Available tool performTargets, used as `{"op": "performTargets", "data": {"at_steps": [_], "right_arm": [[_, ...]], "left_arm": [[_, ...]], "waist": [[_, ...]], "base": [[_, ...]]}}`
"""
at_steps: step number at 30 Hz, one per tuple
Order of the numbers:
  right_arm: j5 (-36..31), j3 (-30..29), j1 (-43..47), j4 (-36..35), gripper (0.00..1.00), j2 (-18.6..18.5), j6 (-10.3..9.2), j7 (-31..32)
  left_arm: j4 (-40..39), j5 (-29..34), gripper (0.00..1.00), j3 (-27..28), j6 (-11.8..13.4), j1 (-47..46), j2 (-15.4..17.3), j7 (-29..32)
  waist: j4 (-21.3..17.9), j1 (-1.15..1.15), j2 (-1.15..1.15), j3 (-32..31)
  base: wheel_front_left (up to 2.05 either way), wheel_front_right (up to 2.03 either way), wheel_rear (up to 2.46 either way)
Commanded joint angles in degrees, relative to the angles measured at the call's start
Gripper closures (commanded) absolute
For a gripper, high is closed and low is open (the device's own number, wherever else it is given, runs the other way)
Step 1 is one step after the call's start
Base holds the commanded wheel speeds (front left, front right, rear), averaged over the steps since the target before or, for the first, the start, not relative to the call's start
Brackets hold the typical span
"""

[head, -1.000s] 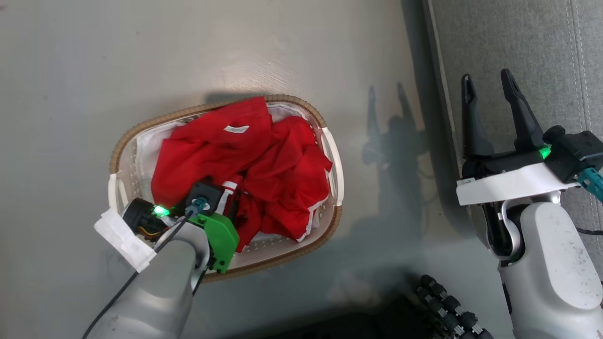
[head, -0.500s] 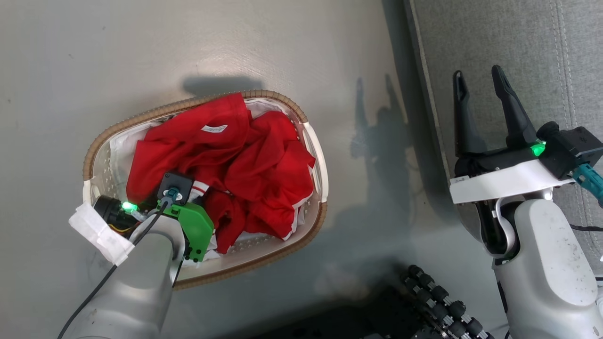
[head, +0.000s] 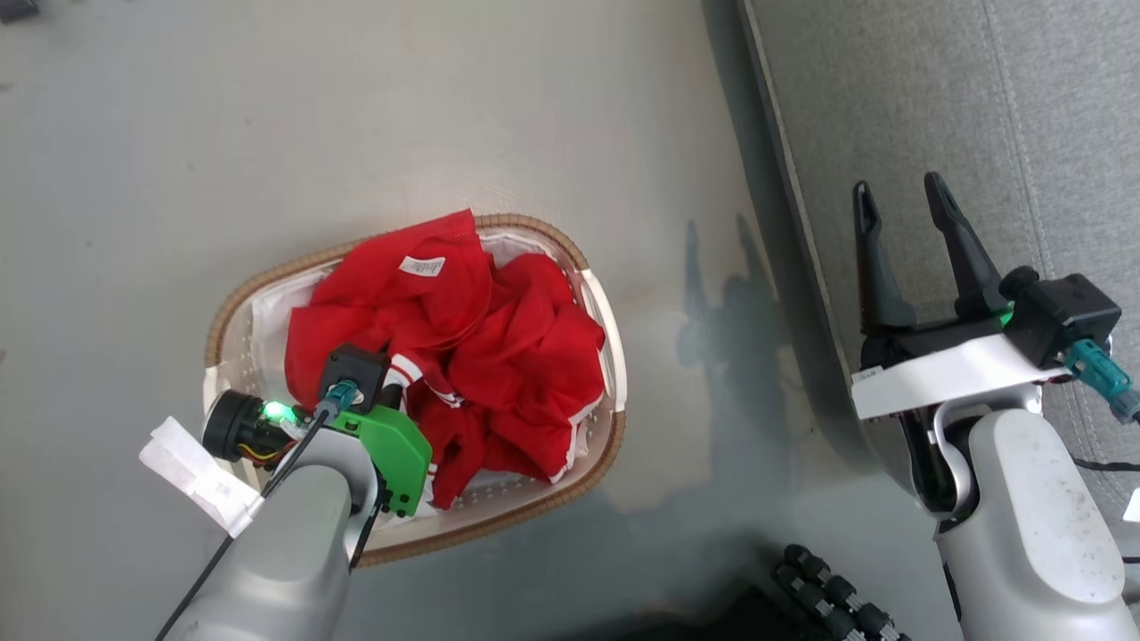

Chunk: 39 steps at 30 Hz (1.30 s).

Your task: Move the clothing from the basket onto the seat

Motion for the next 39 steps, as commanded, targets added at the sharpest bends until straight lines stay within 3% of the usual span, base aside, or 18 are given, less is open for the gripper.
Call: {"op": "performTargets", "data": {"at_steps": [1,18,27,39], "right_arm": [[-0.78,-0.29,1.22,0.31,0.0,-0.2,-0.04,-0.12],[-5.21,-2.11,8.97,2.74,0.0,-0.23,-0.04,-0.12],[-6.73,-2.39,13.15,3.19,0.0,-0.23,-0.04,-0.12],[-6.67,0.33,14.3,2.92,0.0,-0.23,-0.04,-0.12]], "left_arm": [[-1.41,-0.2,1.0,0.21,-0.45,1.02,0.14,-0.04],[-20.55,-0.3,1.0,1.08,-3.07,4.4,2.59,-0.05],[-25.49,-3.11,1.0,-6.7,-3.27,-4.33,6.37,0.95],[-31.24,-10.39,1.0,-12.22,-3.27,-19.1,9.69,5.67]], "waist": [[1.83,0.0,0.0,-4.23],[7.67,0.0,0.0,-22.93],[8.62,0.0,0.0,-30.9],[7.97,0.0,0.0,-35.26]], "base": [[0.0,0.0,0.0],[0.0,0.0,0.0],[0.0,0.0,0.0],[0.0,0.0,0.0]]}}
